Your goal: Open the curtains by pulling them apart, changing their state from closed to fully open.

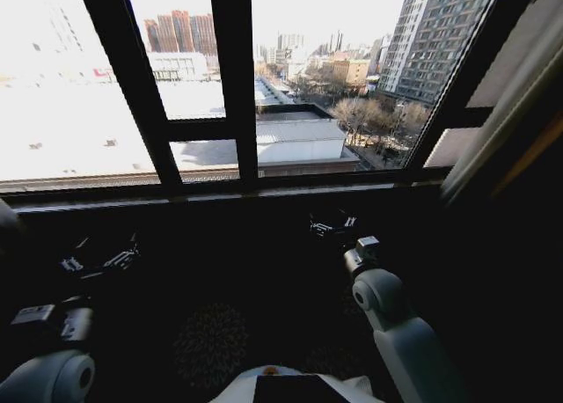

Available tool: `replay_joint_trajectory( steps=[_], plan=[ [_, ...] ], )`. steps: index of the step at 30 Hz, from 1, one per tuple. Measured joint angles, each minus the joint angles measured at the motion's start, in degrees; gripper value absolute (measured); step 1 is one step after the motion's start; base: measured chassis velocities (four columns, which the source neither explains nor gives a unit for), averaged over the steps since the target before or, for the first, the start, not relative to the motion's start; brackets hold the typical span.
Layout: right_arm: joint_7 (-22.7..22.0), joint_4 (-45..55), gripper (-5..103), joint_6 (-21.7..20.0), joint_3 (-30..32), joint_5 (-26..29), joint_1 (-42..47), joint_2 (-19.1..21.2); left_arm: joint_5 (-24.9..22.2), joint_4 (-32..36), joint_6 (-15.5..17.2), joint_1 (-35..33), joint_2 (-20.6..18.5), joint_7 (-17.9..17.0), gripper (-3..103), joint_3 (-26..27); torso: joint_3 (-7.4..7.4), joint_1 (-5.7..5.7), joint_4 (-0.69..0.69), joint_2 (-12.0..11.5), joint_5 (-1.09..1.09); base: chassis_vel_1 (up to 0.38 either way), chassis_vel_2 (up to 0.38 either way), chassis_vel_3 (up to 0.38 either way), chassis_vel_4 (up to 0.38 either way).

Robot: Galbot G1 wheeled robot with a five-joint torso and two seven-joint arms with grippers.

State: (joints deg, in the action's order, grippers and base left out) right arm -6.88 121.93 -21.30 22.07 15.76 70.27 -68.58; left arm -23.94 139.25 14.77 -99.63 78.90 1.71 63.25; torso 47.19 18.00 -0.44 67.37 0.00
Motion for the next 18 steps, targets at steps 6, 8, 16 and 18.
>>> replay_joint_trajectory(
  steps=[6, 8, 16, 18],
  plan=[
    [0.36, -0.51, 100, 0.23, -0.69, -1.49, 0.06, -0.13, 0.15, -0.12, -0.27, -0.02, 0.23, -0.15, 100, -0.11, -0.04, -0.06, 0.02, 0.05, -0.03, 0.120, -0.039, -0.114, 0.055],
    [0.41, -0.68, 100, 0.50, -0.80, -1.70, 0.11, -0.23, 0.18, -0.22, -0.47, -0.15, 0.31, -0.20, 100, -0.15, -0.01, -0.04, 0.01, 0.02, 0.00, 0.000, 0.000, 0.000, 0.000],
    [0.56, -0.66, 100, 0.73, -0.85, -2.39, 0.53, -0.51, -0.06, -0.49, -0.74, -0.06, 0.20, -0.28, 100, 0.09, 0.02, 0.05, 0.00, -0.03, 0.04, -0.038, 0.017, 0.032, -0.004],
    [0.56, -0.64, 100, 1.21, -0.87, -2.41, 0.71, -0.63, -0.11, -0.62, -1.06, -0.02, 0.20, -0.35, 100, 0.10, 0.00, 0.01, 0.00, -0.01, 0.03, 0.000, 0.000, 0.000, 0.000]
  ],
)
